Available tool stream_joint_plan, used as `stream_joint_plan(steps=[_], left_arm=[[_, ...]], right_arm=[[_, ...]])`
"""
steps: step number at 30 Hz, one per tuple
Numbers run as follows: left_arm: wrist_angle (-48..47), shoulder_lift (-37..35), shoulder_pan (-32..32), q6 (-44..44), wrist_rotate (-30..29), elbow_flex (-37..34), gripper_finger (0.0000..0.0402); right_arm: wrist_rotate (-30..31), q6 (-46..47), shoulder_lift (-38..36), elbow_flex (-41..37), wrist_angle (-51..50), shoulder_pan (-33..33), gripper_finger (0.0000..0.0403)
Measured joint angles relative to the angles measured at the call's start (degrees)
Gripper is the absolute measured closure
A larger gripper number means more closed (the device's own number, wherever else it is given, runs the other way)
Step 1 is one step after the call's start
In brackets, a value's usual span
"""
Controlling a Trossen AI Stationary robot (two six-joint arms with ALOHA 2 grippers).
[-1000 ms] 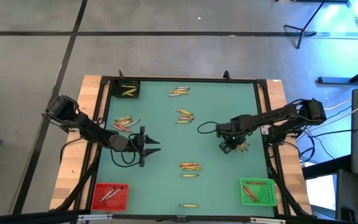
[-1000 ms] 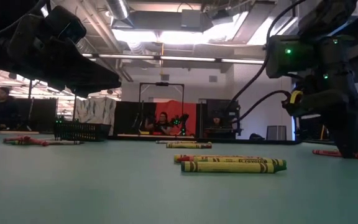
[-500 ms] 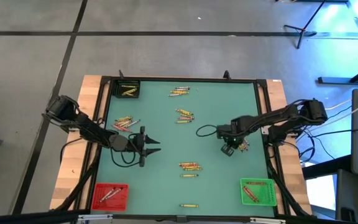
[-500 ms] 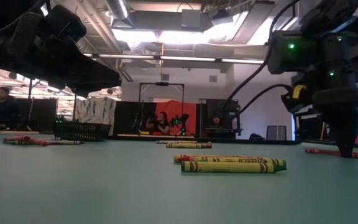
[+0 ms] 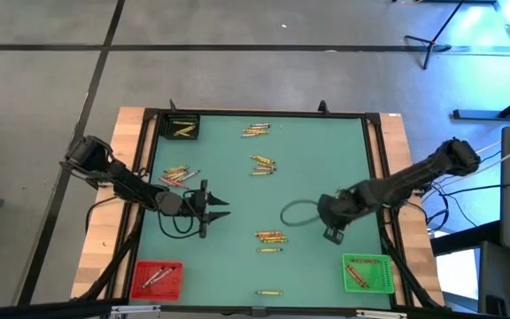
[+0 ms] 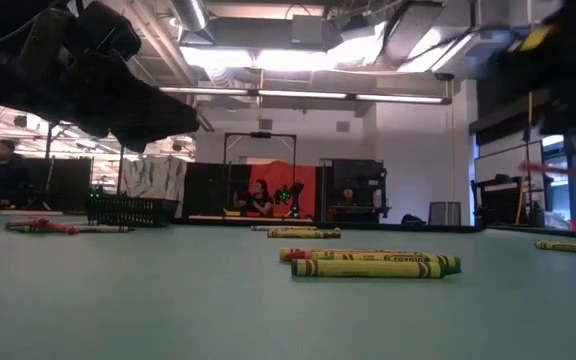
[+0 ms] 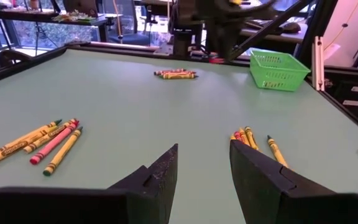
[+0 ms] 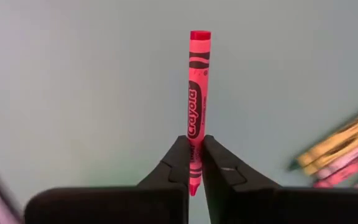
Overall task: Sort crayons
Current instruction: Put the red crayon into the green bin, then put the green crayon into the black bin
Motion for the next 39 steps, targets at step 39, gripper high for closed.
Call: stream_joint_plan(steps=[39], left_arm=[[-0.10,0.00,-1.23,-0.24,-0.39,1.91,0.0272]], right_arm=[[14.54,64.81,-1.15,5.99,-3.96,42.22,0.0244]])
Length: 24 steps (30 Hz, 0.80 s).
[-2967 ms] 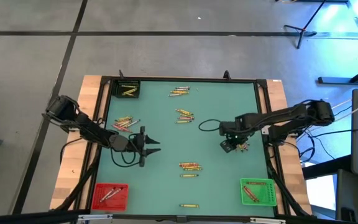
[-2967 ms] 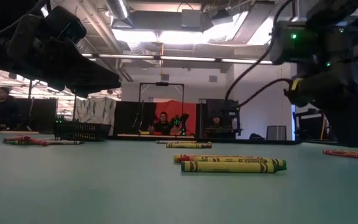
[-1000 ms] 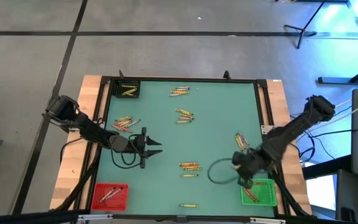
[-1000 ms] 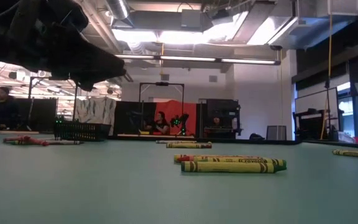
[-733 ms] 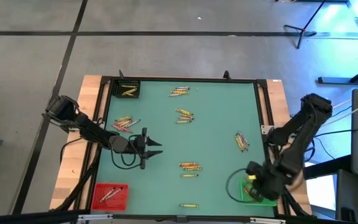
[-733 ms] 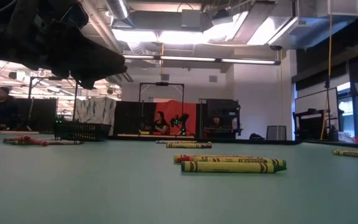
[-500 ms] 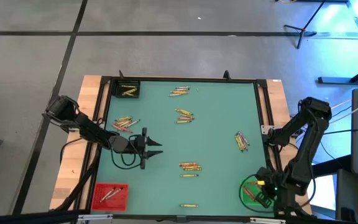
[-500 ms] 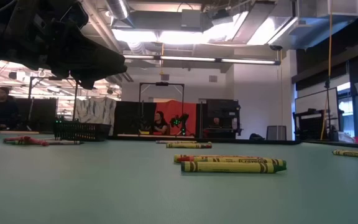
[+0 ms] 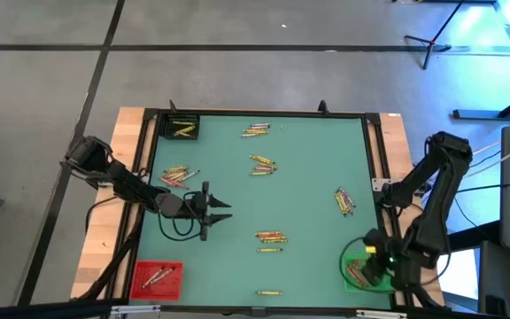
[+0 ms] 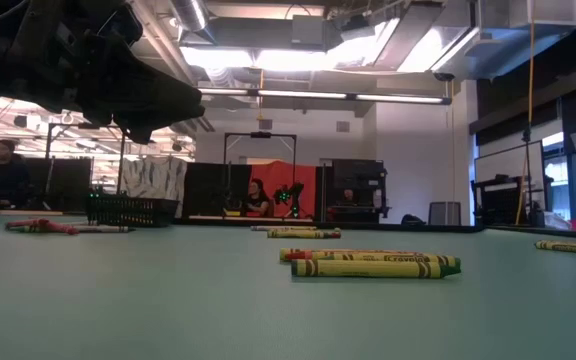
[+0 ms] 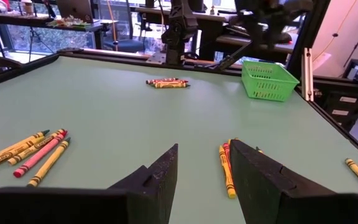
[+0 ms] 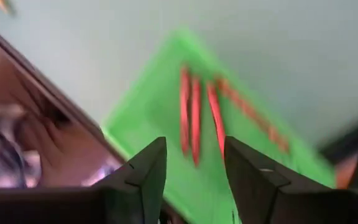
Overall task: Sort crayons
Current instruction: Put the green crayon into the black bin
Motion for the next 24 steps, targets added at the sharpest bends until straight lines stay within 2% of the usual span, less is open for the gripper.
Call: stream_joint_plan(steps=[4,8,17,24], left_arm=[[0.06,0.00,0.00,-0.59,-0.04,0.00,0.0272],[0.06,0.00,0.02,-1.03,-0.07,0.00,0.0272],[0.04,0.00,0.02,-1.03,-0.07,0.00,0.0272],[0.03,0.00,0.02,-1.00,-0.07,0.00,0.0272]], right_arm=[[6.26,-8.96,-0.16,0.03,-5.06,-6.47,0.0253],[7.17,-17.45,-0.05,-0.30,-10.04,-15.31,0.0268],[2.85,-38.31,0.00,-8.02,-9.06,-35.92,0.0280],[-3.34,-49.27,0.00,-16.60,2.86,-47.80,0.0281]])
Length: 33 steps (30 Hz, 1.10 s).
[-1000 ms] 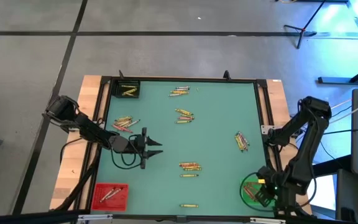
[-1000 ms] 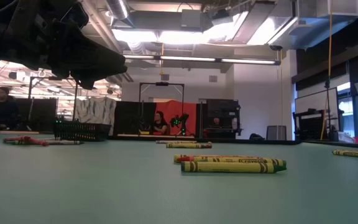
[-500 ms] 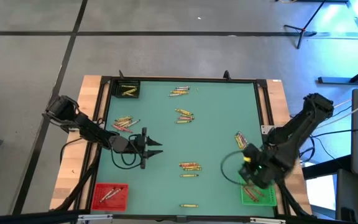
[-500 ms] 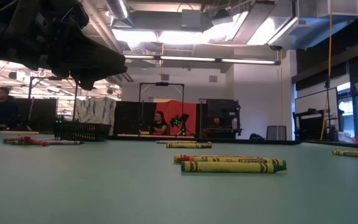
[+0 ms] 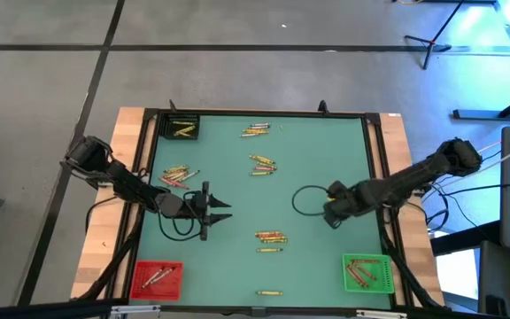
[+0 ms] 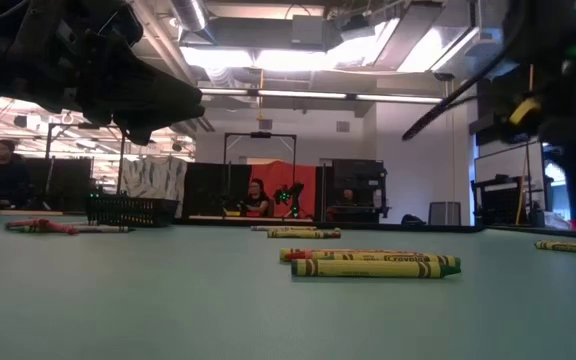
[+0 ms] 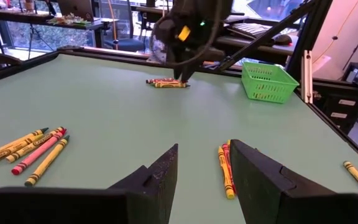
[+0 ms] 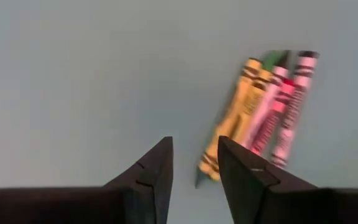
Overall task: Sort crayons
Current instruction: Put the green crayon into the black bin
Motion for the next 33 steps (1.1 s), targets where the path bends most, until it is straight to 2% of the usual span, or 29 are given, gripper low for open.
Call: stream_joint_plan(steps=[4,9,26,33], left_arm=[[-0.01,0.00,0.00,0.04,0.00,0.00,0.0272],[-0.03,0.00,0.00,0.06,0.00,0.00,0.0272],[-0.05,0.00,0.07,0.17,0.00,0.00,0.0272],[-0.10,0.00,0.07,0.17,0.00,-0.02,0.0272]], right_arm=[[-1.69,-4.00,0.00,-2.87,5.66,-4.46,0.0281],[-1.71,-5.88,0.00,-3.09,5.84,-6.35,0.0281],[1.24,-6.10,0.02,-3.09,3.83,-6.24,0.0281],[0.58,-5.36,-0.09,-7.04,6.84,-6.22,0.0281]])
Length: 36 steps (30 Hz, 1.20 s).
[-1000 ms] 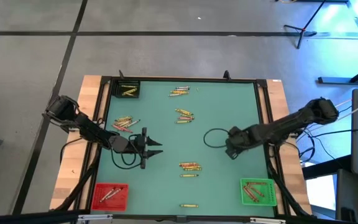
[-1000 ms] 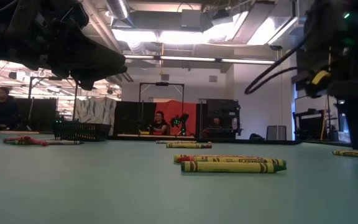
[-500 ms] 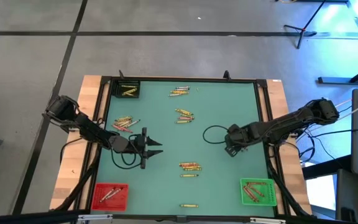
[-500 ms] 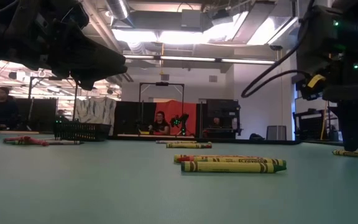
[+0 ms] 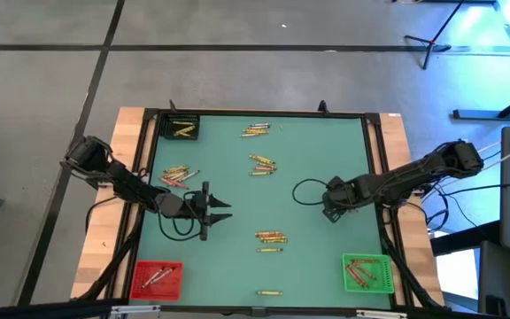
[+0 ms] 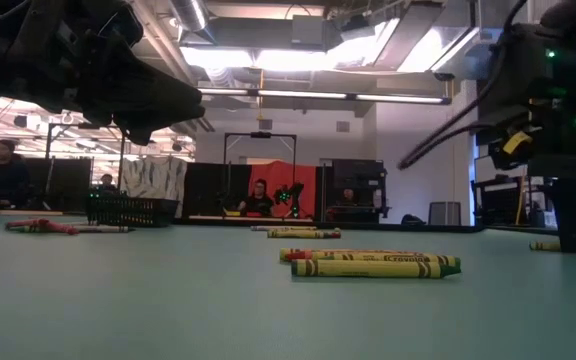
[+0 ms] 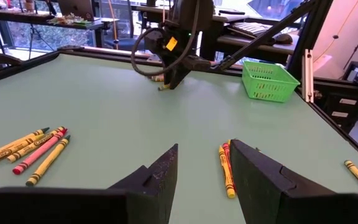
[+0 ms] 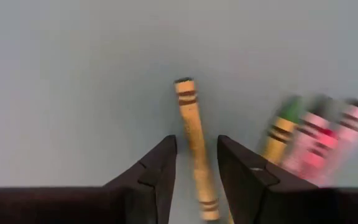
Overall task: Sort crayons
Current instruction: Put the green crayon into the black bin
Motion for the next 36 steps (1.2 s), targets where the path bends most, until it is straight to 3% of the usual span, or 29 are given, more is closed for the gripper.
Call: stream_joint_plan(steps=[9,18,25,36], left_arm=[[0.02,0.00,0.00,0.00,0.02,0.00,0.0272],[0.01,0.00,0.00,-0.02,0.02,0.00,0.0272],[0.03,0.00,0.00,-0.02,0.03,0.00,0.0272],[0.04,0.00,0.00,-0.13,0.37,0.00,0.0272]], right_arm=[[-1.39,-1.28,-0.06,-0.62,3.46,0.00,0.0286],[-1.15,-7.82,-0.04,-0.60,4.07,0.00,0.0392],[-1.02,-11.81,0.31,2.37,3.65,0.02,0.0381],[0.56,-22.13,0.94,5.02,23.53,0.07,0.0396]])
